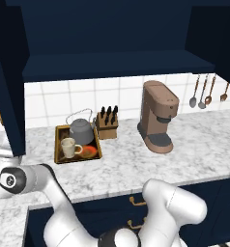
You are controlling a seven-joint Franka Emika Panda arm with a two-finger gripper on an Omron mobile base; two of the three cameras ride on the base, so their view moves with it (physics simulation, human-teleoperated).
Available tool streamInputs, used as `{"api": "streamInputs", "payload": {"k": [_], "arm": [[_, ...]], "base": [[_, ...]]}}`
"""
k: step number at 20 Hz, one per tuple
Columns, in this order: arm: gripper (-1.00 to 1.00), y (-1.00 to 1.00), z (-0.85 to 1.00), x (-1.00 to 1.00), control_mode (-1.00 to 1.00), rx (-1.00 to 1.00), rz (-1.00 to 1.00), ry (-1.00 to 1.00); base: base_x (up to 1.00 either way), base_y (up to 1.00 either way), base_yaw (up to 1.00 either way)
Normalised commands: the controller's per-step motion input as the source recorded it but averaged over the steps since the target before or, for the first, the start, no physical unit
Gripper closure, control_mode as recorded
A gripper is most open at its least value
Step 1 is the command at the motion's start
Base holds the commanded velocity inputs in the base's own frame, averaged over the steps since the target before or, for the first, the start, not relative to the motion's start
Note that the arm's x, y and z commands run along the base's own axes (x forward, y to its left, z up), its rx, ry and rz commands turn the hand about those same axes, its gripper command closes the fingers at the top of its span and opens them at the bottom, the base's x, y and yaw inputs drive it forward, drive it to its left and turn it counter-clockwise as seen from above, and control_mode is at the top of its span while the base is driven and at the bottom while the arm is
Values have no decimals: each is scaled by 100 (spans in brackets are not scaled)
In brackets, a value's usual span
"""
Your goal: Pick the kettle from the counter and place it on the tray. Then pick the mug from the cabinet and place it on the tray. Then close the cabinet doors.
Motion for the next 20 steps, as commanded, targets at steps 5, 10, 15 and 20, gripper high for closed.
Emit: {"api": "streamInputs", "payload": {"k": [5,10,15,20], "arm": [[100,62,13,0,-100,-11,6,2],[100,32,15,-14,-100,-8,5,-3],[100,-1,43,-32,-100,0,-1,-21],[100,-45,44,-23,-100,4,-2,-11]], "base": [[0,0,0],[0,0,0],[0,0,0],[0,0,0]]}}
